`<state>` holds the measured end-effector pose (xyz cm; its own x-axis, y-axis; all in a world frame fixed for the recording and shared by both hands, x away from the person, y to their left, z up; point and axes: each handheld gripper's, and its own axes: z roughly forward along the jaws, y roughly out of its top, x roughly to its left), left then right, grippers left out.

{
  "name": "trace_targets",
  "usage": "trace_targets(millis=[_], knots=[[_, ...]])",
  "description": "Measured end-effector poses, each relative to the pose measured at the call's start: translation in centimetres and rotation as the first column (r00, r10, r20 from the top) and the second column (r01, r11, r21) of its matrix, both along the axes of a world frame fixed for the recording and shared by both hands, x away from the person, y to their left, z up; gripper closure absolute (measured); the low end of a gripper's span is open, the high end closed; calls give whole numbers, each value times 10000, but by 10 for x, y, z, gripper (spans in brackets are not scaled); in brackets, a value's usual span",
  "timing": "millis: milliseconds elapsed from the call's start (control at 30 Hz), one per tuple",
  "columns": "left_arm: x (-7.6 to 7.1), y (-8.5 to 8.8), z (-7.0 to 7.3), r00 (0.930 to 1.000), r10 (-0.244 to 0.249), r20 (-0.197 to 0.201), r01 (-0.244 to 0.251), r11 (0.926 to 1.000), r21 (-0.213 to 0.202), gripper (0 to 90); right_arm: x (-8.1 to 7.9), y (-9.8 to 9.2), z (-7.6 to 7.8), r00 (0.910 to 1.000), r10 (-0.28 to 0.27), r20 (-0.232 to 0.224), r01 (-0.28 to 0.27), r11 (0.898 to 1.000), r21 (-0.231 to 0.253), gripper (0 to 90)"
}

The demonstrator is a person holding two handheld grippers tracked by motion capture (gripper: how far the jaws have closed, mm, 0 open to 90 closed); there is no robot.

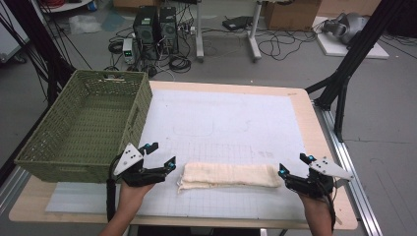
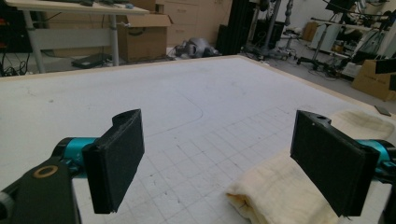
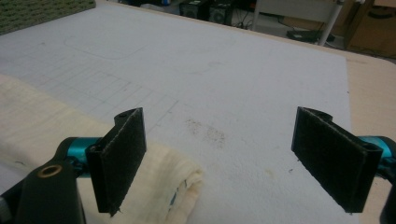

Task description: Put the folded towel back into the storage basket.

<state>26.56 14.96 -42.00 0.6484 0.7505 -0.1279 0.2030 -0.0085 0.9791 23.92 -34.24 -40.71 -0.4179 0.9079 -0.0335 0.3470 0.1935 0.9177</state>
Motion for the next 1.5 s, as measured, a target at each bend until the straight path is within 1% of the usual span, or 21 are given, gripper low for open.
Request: trace_targets(millis=[100,200,333,433,533,600,667,867,1000,1100,1200,1333,1433,1500], knots=[[0,-1,0,10000,57,27,-57,10000,74,178,1,-1,0,10000,8,-19,-8,10000,-4,164],[-1,-1,0,9999,-3,106,2,10000,94,179,1,0,-1,9999,61,-120,-62,10000,-70,167],[-2,-2,2,9999,-65,105,64,9999,158,179,0,1,1,9998,134,-139,-135,9999,-37,167],[-5,-3,4,9998,-153,124,151,9998,125,179,-1,1,1,9999,141,-85,-141,9999,-69,167],[-6,-5,6,9995,-229,222,223,9994,255,179,-3,2,2,9999,119,-84,-119,9999,-65,167],[-6,-6,6,9995,-270,174,264,9990,355,178,-3,1,2,9999,116,-54,-116,9999,-30,167],[-6,-7,6,9994,-310,169,304,9990,338,178,-2,1,2,9999,98,-60,-98,9999,-74,167],[-5,-10,6,9988,-473,109,468,9980,418,178,-1,2,0,9996,116,-245,-118,9999,-82,169],[-5,-11,6,9990,-439,86,434,9978,498,178,-1,2,0,9995,162,-278,-164,9998,-77,170],[-5,-12,6,9987,-503,-5,503,9978,427,179,-1,3,0,9994,217,-253,-219,9997,-101,170],[-5,-13,8,9984,-570,9,569,9972,483,180,-1,4,0,9993,233,-298,-236,9997,-105,170],[-6,-14,12,9979,-648,0,647,9970,428,180,0,4,-1,9991,258,-334,-262,9996,-112,170],[-5,-15,15,9976,-684,-119,687,9971,322,178,0,4,-1,9991,284,-329,-288,9995,-133,171],[-5,-15,15,9965,-805,-233,811,9964,257,178,0,5,-1,9990,298,-336,-303,9994,-146,171]])
